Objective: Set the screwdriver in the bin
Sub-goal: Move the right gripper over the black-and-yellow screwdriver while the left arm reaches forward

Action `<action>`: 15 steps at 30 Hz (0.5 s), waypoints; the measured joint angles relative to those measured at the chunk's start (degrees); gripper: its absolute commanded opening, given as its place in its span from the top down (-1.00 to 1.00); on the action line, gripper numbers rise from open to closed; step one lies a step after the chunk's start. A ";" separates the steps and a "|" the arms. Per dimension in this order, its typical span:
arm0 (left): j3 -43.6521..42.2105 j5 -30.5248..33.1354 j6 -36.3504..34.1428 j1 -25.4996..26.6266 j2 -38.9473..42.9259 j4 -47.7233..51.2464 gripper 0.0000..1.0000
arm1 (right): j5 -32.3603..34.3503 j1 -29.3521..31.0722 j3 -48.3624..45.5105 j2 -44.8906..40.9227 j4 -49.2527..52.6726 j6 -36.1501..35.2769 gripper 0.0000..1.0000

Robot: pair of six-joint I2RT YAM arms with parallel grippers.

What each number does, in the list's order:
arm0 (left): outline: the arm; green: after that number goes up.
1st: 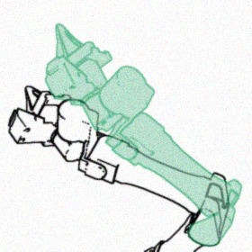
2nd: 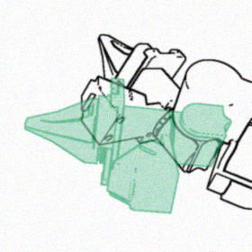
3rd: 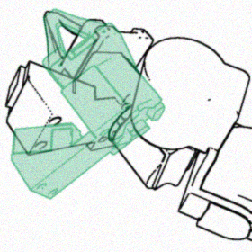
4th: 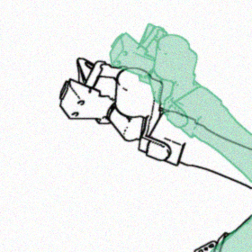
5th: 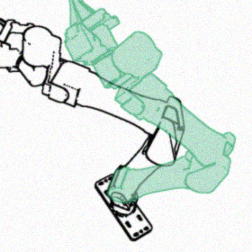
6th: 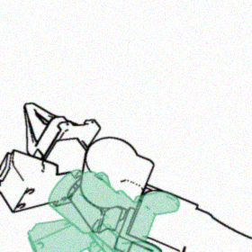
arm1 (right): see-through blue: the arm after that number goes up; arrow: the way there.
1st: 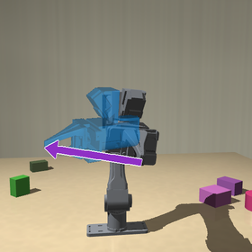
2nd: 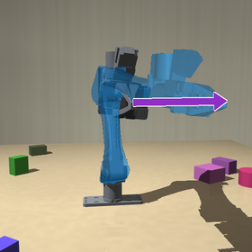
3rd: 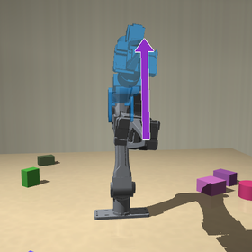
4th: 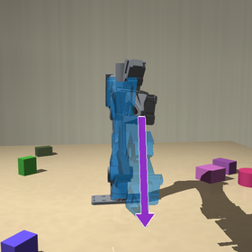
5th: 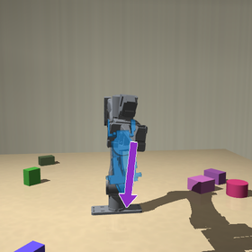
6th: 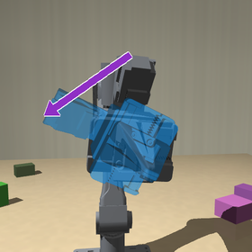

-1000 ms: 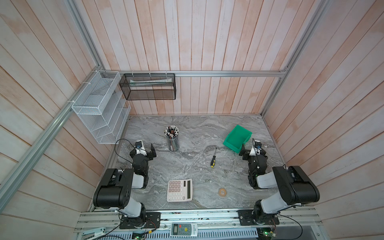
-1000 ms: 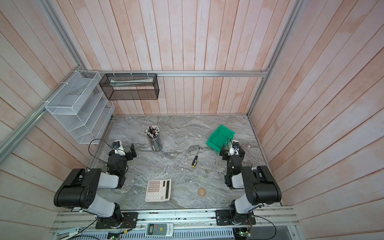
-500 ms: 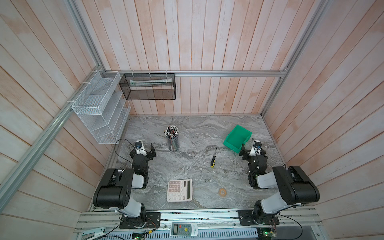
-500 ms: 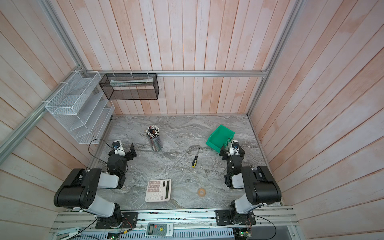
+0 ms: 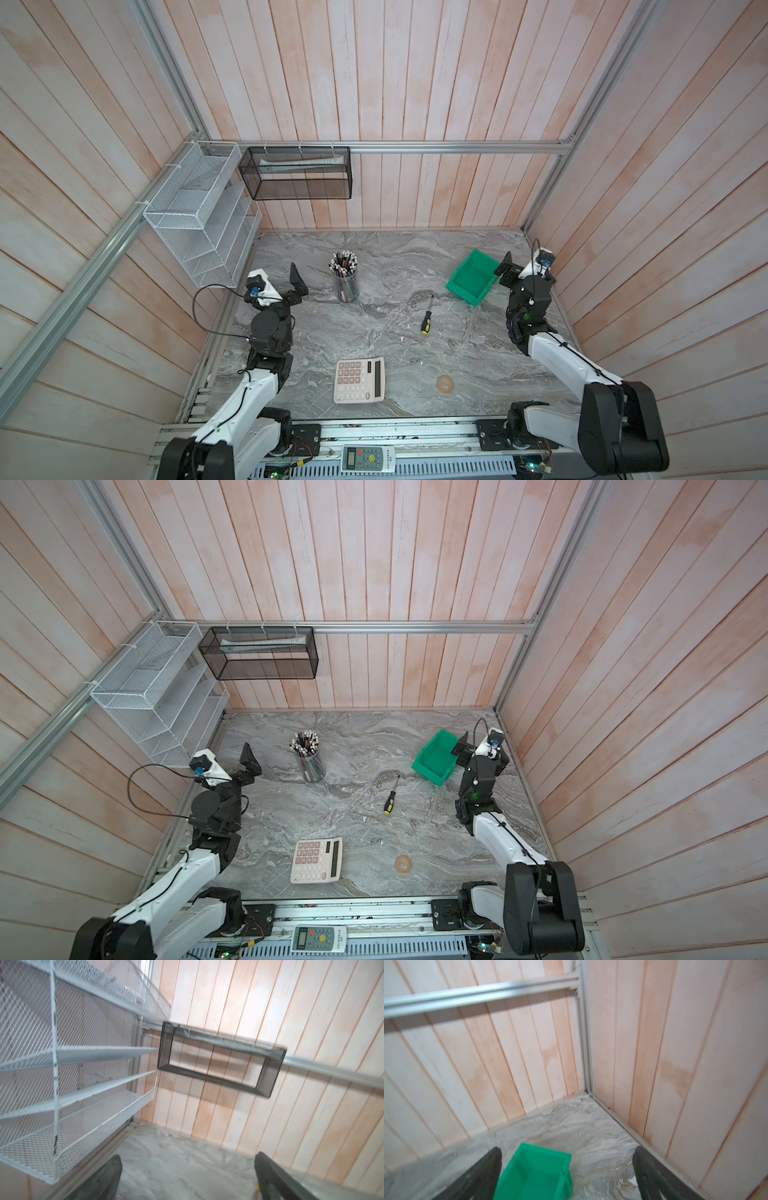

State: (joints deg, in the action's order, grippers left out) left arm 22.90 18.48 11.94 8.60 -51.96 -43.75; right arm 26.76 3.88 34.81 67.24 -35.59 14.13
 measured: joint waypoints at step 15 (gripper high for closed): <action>19.91 3.80 -13.88 38.86 -23.45 19.41 -1.00 | -11.93 17.49 3.82 2.03 26.97 8.20 -0.99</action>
State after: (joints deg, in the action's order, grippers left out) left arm 42.81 22.28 -1.93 47.46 -75.42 -24.34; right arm 14.83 21.37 38.63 69.28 -8.62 22.33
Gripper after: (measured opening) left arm 0.999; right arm 0.987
